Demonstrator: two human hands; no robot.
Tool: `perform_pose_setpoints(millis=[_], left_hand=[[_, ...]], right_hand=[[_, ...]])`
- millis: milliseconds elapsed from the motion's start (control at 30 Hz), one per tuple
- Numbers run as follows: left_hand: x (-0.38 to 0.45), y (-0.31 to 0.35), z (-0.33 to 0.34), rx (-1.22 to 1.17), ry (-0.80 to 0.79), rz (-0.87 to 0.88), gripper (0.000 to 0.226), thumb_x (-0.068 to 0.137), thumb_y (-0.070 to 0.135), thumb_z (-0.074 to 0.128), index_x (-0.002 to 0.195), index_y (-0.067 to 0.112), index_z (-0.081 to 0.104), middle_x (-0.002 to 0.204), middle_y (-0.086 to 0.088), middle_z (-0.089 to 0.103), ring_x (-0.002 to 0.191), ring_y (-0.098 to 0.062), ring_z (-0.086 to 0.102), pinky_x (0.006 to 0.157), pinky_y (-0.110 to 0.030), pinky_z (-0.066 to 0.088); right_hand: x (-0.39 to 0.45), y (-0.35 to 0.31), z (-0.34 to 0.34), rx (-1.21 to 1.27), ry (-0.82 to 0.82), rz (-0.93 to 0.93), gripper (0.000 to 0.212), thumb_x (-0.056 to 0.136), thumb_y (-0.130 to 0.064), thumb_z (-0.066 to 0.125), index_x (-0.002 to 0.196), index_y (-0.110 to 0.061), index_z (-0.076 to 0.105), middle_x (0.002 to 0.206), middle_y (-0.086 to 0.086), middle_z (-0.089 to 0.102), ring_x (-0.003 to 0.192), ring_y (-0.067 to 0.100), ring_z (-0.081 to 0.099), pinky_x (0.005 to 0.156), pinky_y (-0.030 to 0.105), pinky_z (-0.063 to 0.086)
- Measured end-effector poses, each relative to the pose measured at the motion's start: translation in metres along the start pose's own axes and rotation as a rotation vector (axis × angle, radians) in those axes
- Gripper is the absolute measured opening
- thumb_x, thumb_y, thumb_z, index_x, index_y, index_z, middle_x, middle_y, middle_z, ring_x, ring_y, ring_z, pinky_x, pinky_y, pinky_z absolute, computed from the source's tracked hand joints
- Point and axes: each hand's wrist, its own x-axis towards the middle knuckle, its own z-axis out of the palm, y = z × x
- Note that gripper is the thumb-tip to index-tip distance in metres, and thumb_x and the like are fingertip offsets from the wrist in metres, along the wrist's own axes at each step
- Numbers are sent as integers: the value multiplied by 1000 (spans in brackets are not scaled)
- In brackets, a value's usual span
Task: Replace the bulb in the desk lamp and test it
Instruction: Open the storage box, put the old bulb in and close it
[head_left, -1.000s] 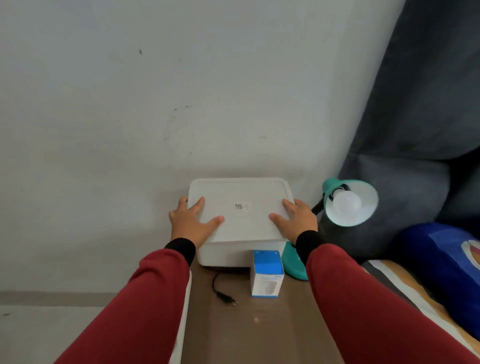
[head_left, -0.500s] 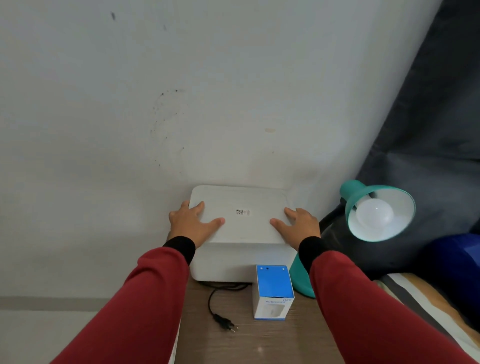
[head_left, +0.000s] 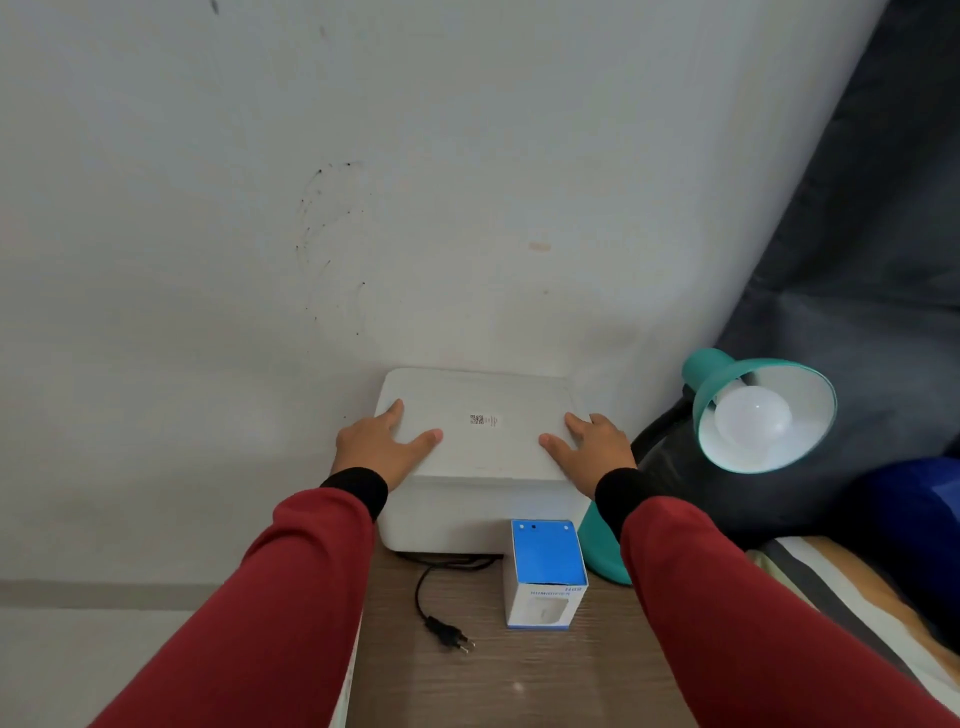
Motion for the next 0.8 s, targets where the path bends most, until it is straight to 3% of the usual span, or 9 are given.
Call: perform_pose_setpoints(millis=[100, 167, 333, 500, 633, 700, 800], left_hand=[[0, 1, -3, 70, -40, 5, 74, 92, 56, 43, 151, 20, 19, 151, -10, 36, 141, -28, 30, 115, -31, 24], [0, 2, -5, 144, -63, 5, 71, 94, 54, 39, 151, 17, 19, 150, -11, 38, 138, -29, 34, 113, -32, 28], [-10, 8, -22, 358, -37, 24, 49, 93, 43, 43, 123, 6, 55, 120, -15, 60, 113, -31, 54, 93, -34, 48], [-31, 16, -46, 476, -79, -12, 32, 91, 24, 53, 112, 2, 62, 96, -10, 57, 91, -25, 62, 74, -26, 50], [-52, 14, -61, 538, -103, -40, 32, 91, 21, 54, 118, 3, 59, 107, -12, 62, 95, -24, 62, 73, -25, 47], [-64, 12, -68, 550, -94, -46, 32, 92, 22, 54, 118, 4, 59, 118, -11, 62, 99, -24, 62, 75, -25, 47], [-82, 8, -78, 560, -79, -52, 31, 93, 23, 53, 117, 3, 60, 118, -12, 61, 99, -25, 62, 80, -26, 49]], right_hand=[[2, -3, -6, -40, -68, 7, 63, 96, -49, 35, 147, -13, 26, 153, 20, 23, 140, 33, 26, 115, 38, 24], [-1, -7, -12, -98, -76, 10, 55, 97, -42, 34, 141, -9, 35, 144, 21, 35, 131, 35, 38, 109, 39, 33], [-19, -16, -32, -305, -29, -38, 34, 93, -22, 44, 119, -3, 55, 125, 15, 55, 111, 30, 57, 88, 35, 48], [-44, -25, -48, -410, -101, -55, 29, 91, -20, 52, 113, -3, 59, 117, 13, 63, 103, 28, 63, 75, 30, 48], [-66, -35, -56, -424, -130, -86, 31, 91, -22, 52, 115, -2, 57, 119, 13, 62, 105, 28, 62, 75, 30, 46], [-77, -41, -58, -416, -139, -104, 32, 92, -23, 52, 116, -2, 57, 120, 13, 62, 96, 28, 61, 74, 30, 45], [-91, -49, -56, -406, -154, -135, 32, 91, -24, 52, 114, -2, 57, 118, 13, 62, 87, 25, 55, 76, 30, 46]])
